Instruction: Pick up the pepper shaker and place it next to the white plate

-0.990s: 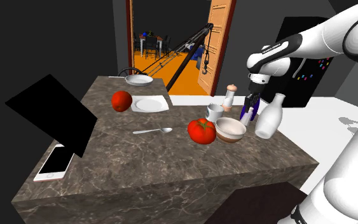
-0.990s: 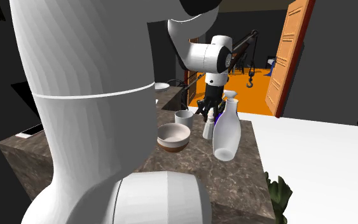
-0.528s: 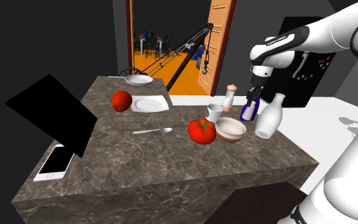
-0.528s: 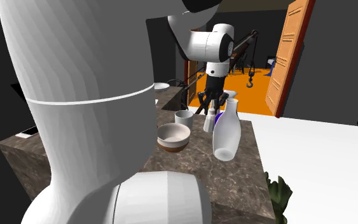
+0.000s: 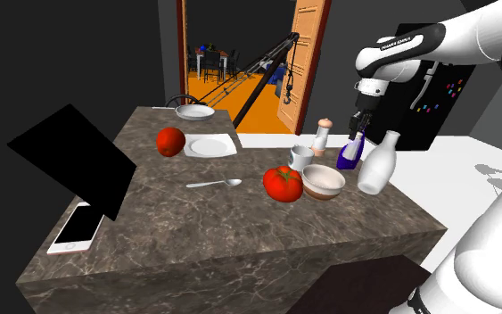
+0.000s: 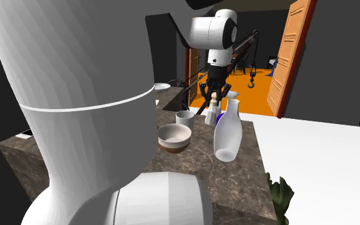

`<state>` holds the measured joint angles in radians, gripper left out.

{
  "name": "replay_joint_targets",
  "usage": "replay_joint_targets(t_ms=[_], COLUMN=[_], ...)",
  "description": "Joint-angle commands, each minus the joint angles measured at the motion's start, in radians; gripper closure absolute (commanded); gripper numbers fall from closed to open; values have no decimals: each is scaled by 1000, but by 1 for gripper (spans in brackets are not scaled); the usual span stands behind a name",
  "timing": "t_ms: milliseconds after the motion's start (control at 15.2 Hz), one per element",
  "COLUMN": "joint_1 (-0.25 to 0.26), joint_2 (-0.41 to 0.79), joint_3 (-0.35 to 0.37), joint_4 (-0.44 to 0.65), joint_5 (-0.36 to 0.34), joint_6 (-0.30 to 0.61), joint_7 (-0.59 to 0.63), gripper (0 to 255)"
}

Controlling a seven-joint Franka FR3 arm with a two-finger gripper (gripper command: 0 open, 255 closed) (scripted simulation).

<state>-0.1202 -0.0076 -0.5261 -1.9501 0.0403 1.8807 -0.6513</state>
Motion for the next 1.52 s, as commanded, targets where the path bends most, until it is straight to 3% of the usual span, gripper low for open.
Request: replay_joint_targets(t_ms=[0,792,1452], joint_1=[0,2,109], joint_2=[-6,-19,46], joint_3=[0,2,112], joint_4=[20,157,227], joint_5=[-3,-11,31], joint_6=[-26,-173,-175], joint_7=[3,13,222], gripper=[255,255,255])
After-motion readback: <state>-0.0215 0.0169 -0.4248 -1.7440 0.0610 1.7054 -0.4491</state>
